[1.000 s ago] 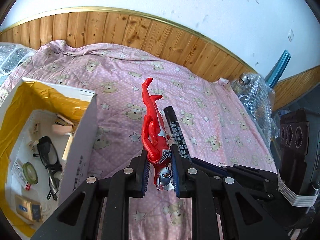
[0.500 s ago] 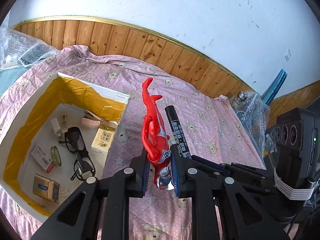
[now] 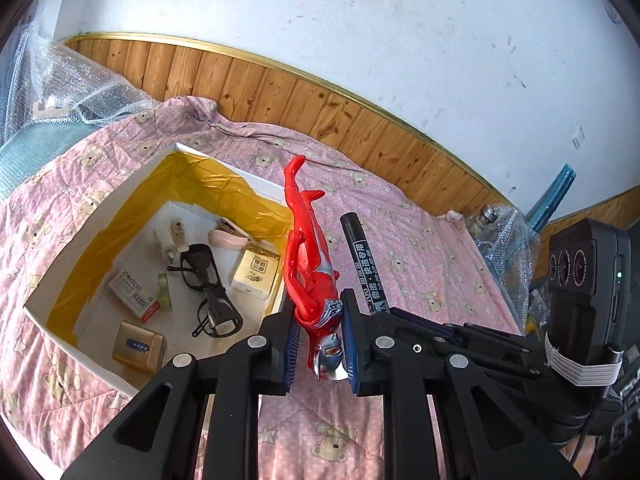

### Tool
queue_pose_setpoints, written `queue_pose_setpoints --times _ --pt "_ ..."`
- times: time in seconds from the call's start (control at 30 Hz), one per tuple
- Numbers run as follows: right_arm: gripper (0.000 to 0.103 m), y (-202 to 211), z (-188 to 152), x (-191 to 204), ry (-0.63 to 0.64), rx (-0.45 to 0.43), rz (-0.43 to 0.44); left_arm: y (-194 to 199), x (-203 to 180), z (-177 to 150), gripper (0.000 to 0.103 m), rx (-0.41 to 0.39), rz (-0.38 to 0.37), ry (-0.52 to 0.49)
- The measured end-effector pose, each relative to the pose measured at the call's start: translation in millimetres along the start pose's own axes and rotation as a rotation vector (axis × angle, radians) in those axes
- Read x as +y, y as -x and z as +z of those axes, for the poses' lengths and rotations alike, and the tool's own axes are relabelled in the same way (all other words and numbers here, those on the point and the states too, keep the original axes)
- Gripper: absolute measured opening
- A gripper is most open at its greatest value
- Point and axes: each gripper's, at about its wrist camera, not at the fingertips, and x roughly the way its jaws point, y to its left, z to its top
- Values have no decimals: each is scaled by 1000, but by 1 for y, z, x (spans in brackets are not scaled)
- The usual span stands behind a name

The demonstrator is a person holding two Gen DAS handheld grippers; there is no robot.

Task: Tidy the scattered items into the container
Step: 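Lift the marker and red figure and carry them toward the box, then lower both grippers into the box and open them to drop marker and figure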

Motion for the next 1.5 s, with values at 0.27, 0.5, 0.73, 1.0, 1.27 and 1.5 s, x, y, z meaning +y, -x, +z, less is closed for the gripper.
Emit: queue_pose_setpoints --times 0.27,0.5,0.73,1.0,1.27,1.5 --pt "14 -7 6 23 41 7 14 15 26 0 20 -25 13 50" --pt "14 -19 14 37 65 18 28 21 46 3 20 -37 25 83" --pt "14 -33 22 48 77 34 42 20 69 5 20 -31 43 115" --pt "14 -51 33 56 86 57 59 11 91 8 20 -15 67 149" --pt "14 -71 44 60 88 79 69 1 107 14 20 5 91 170" --pt "14 -94 55 60 84 107 69 -14 120 20 20 35 119 179"
